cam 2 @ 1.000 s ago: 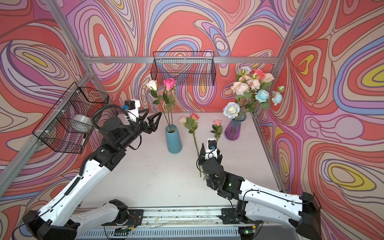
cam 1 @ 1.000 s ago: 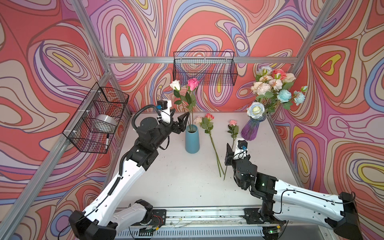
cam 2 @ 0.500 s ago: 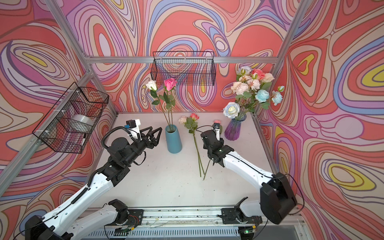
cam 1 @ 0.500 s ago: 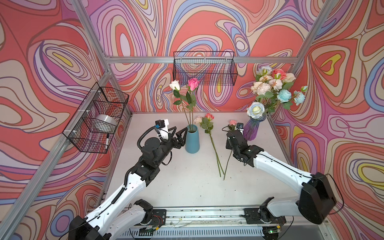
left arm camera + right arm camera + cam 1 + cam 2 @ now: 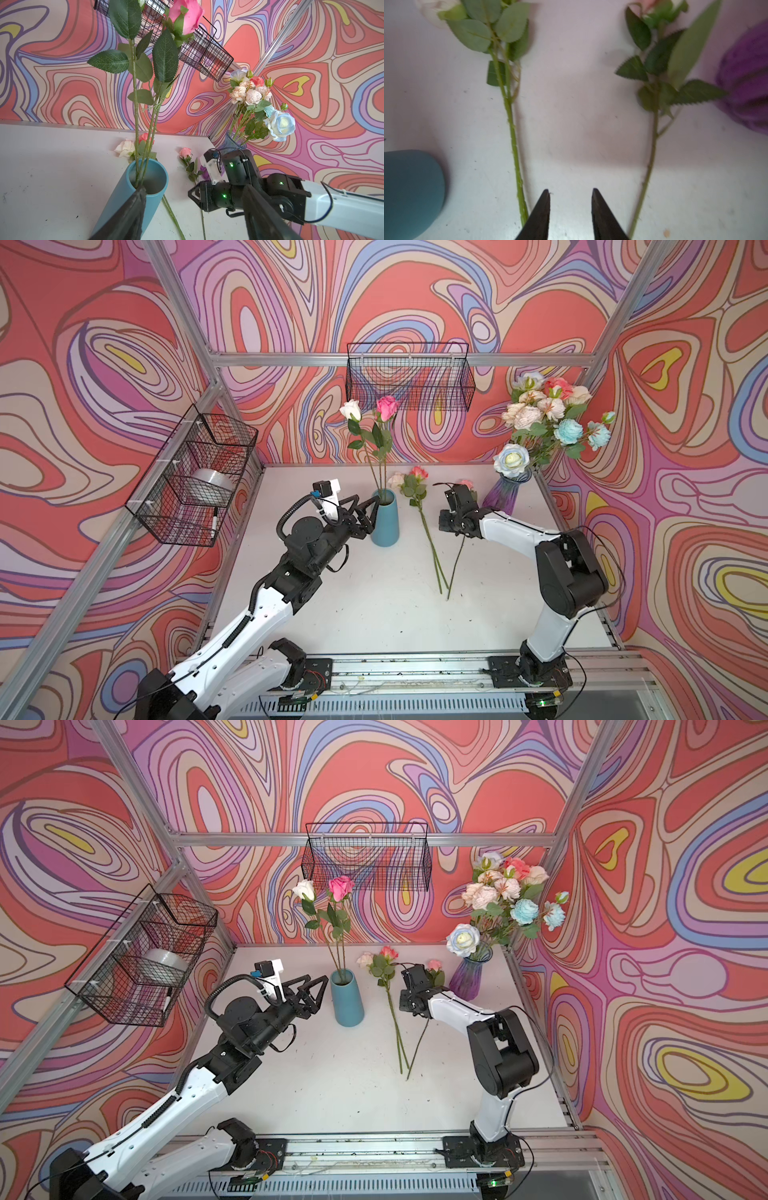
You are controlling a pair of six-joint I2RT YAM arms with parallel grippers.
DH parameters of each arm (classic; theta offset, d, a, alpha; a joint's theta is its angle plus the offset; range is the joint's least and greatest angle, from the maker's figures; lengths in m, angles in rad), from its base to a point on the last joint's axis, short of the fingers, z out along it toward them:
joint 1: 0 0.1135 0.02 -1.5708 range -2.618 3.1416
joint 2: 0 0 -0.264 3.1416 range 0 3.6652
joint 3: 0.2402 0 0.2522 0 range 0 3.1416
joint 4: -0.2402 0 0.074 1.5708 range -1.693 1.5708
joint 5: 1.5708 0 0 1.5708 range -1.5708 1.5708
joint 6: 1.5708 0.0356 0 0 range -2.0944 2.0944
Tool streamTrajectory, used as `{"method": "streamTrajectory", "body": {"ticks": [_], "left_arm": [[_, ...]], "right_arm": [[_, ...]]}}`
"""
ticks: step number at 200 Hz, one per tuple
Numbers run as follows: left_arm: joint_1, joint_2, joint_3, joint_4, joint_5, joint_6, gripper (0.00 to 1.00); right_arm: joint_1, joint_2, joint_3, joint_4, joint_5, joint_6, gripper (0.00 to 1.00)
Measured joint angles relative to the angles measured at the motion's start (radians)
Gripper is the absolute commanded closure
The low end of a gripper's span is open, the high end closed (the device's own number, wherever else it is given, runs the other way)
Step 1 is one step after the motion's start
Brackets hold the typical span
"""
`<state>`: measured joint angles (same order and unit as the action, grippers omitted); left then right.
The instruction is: Arrange the flowers into the vase
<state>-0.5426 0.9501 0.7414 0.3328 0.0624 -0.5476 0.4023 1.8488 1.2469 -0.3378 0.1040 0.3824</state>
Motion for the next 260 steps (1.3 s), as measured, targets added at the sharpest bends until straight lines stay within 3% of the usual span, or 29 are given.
{"method": "streamTrajectory", "body": {"ticks": [66, 134, 193, 235, 260], "left_arm": [[0.000, 0.003, 0.000, -0.001, 0.001, -0.003, 0.26], [0.000, 0.011, 0.000, -0.003, 0.004, -0.003, 0.26], [0.000, 0.019, 0.000, -0.003, 0.024, -0.003, 0.26], [0.000, 0.021, 0.000, -0.003, 0.027, -0.002, 0.26], [0.000, 0.021, 0.000, -0.003, 0.027, 0.001, 0.26]], "right_arm": [[0.004, 0.229, 0.206, -0.013, -0.132, -0.078, 0.75], [0.005, 0.246, 0.227, -0.018, -0.206, -0.094, 0.78], [0.005, 0.282, 0.245, -0.040, -0.227, -0.093, 1.00], [0.005, 0.270, 0.240, -0.039, -0.234, -0.088, 1.00], [0.005, 0.189, 0.185, -0.034, -0.235, -0.077, 1.00]]}}
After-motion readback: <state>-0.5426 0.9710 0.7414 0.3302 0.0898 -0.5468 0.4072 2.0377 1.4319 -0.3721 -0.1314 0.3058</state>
